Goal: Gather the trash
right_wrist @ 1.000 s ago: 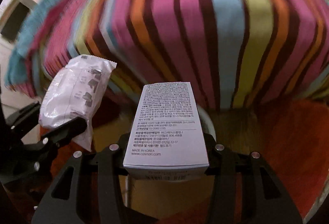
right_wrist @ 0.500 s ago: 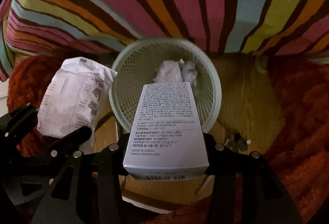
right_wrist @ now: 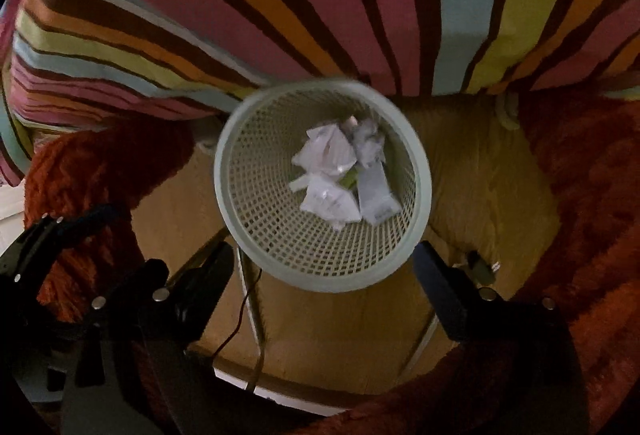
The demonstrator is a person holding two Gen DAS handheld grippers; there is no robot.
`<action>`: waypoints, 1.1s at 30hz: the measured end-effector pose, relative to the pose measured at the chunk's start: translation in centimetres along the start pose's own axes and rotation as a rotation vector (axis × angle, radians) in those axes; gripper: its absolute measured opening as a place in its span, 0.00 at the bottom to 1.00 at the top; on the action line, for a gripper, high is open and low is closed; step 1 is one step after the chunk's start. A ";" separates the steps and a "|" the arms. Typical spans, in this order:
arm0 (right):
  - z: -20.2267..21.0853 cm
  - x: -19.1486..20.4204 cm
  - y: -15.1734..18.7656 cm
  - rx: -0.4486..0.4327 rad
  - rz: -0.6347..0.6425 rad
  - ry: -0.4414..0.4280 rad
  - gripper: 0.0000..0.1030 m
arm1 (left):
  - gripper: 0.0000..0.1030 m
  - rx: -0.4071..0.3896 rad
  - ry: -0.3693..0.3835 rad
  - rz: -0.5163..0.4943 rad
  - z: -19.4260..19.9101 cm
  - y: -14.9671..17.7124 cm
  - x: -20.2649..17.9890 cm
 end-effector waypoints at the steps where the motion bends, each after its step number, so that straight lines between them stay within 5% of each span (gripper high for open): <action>1: 0.8 0.2 -0.1 -0.041 -0.002 0.001 0.84 | 0.77 -0.027 -0.007 0.002 0.7 -0.1 0.0; 10: 8.8 0.9 -0.1 -0.406 0.006 0.051 0.84 | 0.77 -0.268 -0.092 0.070 7.1 -1.5 1.1; 17: 15.0 1.1 0.0 -0.610 -0.011 0.076 0.84 | 0.77 -0.449 -0.128 0.112 13.2 -2.5 1.4; 26: 20.0 2.3 0.9 -0.789 0.012 0.101 0.84 | 0.77 -0.573 -0.146 0.112 18.6 -2.4 0.4; 33: 21.0 2.5 1.7 -0.827 0.020 0.100 0.84 | 0.77 -0.625 -0.175 0.095 20.5 -1.9 -0.4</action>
Point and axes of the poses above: each gripper's, at about its wrist camera, not at the fingertips, and z roughly against the way its jaws point, x to its left, y to its underside, the point moved 5 cm from there along -z, roughly the way its jaws point, and after that the axes turned 2 degrees about y, right-handed, at the moved point
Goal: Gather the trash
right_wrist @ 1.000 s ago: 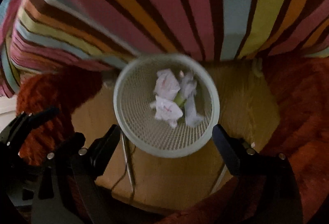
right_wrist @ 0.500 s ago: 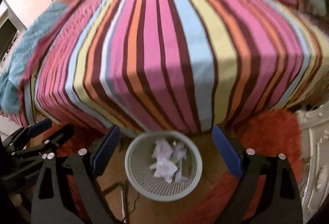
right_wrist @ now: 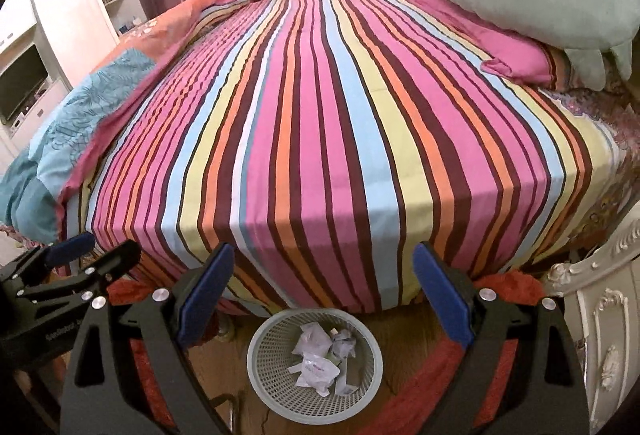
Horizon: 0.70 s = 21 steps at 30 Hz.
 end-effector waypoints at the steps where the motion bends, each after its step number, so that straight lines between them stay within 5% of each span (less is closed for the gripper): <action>1: 0.1 -0.1 0.0 -0.001 -0.002 0.001 0.84 | 0.77 -0.005 0.001 0.000 0.2 0.0 0.0; 21: 0.9 -0.5 -0.2 -0.012 -0.013 0.014 0.84 | 0.77 -0.043 0.022 -0.010 1.4 -0.8 -0.7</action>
Point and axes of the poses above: each gripper's, at about its wrist camera, not at the fingertips, and z roughly against the way its jaws point, x to its left, y to its underside, the point moved 5 cm from there along -z, roughly the way its jaws point, and after that the axes turned 2 degrees about y, right-handed, at the moved point
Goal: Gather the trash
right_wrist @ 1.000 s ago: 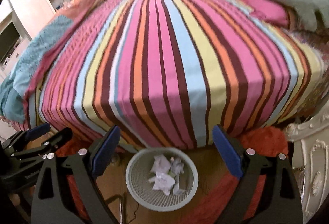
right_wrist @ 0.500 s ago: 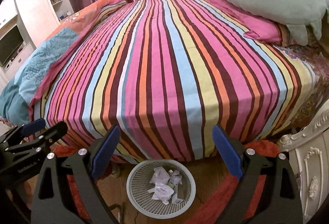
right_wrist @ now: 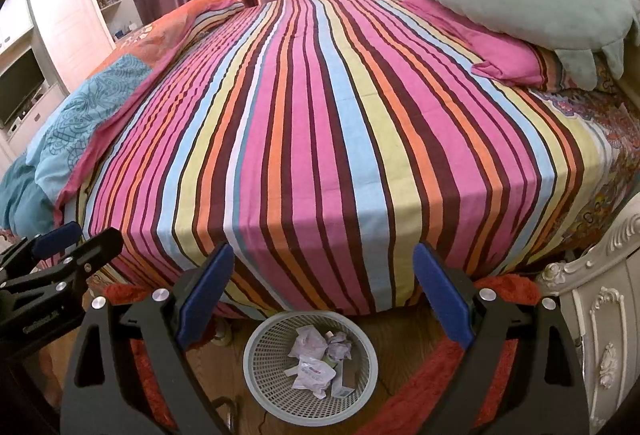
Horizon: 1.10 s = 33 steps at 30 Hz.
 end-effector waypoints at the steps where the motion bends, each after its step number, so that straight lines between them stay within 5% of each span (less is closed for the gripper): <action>1: 0.0 0.0 0.0 0.001 -0.002 0.000 0.84 | 0.77 0.000 0.007 0.004 0.0 0.0 0.0; 23: -0.1 0.0 -0.3 -0.002 0.000 -0.004 0.84 | 0.77 -0.055 -0.038 -0.006 0.6 -0.9 -0.3; 33: -0.2 0.1 -0.3 0.001 -0.006 -0.003 0.84 | 0.77 -0.003 -0.017 0.027 0.0 -0.6 0.2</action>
Point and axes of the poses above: each gripper's, at about its wrist camera, not at the fingertips, and z roughly against the way its jaws point, x to its left, y to its underside, the point moved 5 cm from there along -z, roughly the way its jaws point, and after that the axes turned 2 degrees about y, right-handed, at the moved point
